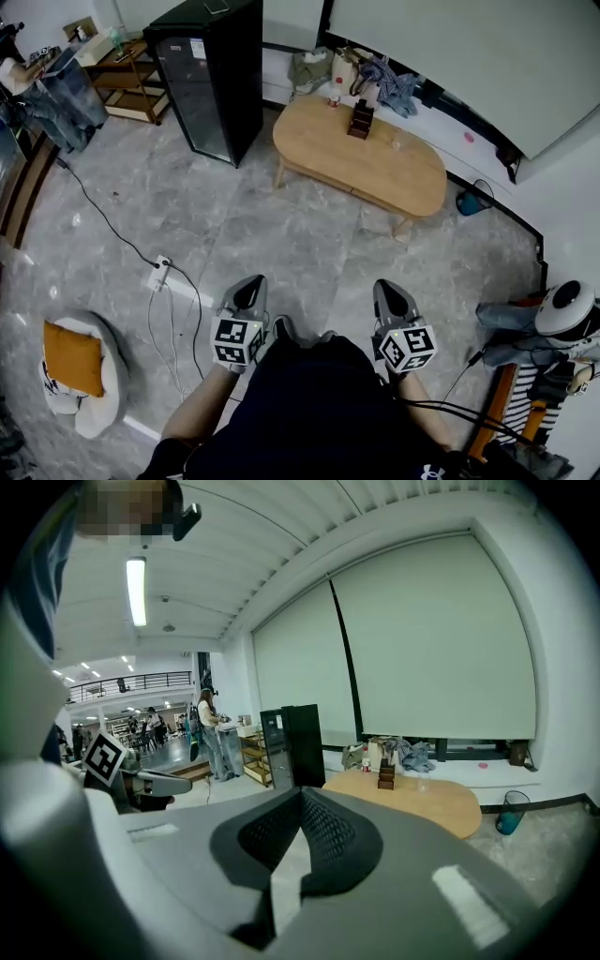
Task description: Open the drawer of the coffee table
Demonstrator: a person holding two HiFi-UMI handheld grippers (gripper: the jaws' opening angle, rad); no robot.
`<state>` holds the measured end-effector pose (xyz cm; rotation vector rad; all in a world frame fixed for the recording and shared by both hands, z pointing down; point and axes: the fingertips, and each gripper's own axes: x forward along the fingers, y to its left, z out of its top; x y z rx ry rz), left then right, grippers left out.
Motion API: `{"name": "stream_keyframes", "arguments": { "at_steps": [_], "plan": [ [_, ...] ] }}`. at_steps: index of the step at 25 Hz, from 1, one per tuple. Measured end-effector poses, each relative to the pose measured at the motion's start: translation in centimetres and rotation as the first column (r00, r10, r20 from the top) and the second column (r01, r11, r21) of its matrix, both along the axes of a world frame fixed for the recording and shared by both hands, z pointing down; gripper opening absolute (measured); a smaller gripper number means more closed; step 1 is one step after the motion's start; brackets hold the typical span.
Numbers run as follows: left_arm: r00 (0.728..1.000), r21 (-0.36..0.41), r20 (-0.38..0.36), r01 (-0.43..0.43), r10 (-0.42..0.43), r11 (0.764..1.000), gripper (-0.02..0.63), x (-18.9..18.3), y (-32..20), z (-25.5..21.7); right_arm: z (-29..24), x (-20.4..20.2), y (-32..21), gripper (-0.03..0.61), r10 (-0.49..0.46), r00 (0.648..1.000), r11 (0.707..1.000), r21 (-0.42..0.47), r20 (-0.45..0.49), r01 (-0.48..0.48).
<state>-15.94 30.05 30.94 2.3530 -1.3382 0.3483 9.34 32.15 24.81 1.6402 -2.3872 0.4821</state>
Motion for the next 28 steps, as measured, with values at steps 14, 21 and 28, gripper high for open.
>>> {"name": "stream_keyframes", "arguments": {
  "at_steps": [14, 21, 28],
  "plan": [
    [0.996, -0.053, 0.042, 0.076, -0.074, 0.996, 0.002, -3.3, -5.4, 2.4, 3.6, -4.1, -10.0, 0.003, -0.081, 0.995, 0.996, -0.034, 0.061, 0.083],
    [0.987, -0.05, 0.142, 0.077, -0.069, 0.996, 0.002, -3.4, -12.9, 2.2, 5.0, -3.3, -19.2, 0.003, -0.075, 0.989, 0.997, -0.017, 0.131, 0.078],
    [0.976, -0.048, 0.216, -0.019, 0.029, 0.999, 0.002, 0.4, -20.9, 2.4, 8.7, 0.6, -25.9, 0.003, -0.002, 0.981, 0.998, -0.066, 0.194, 0.015]
  ]
}}
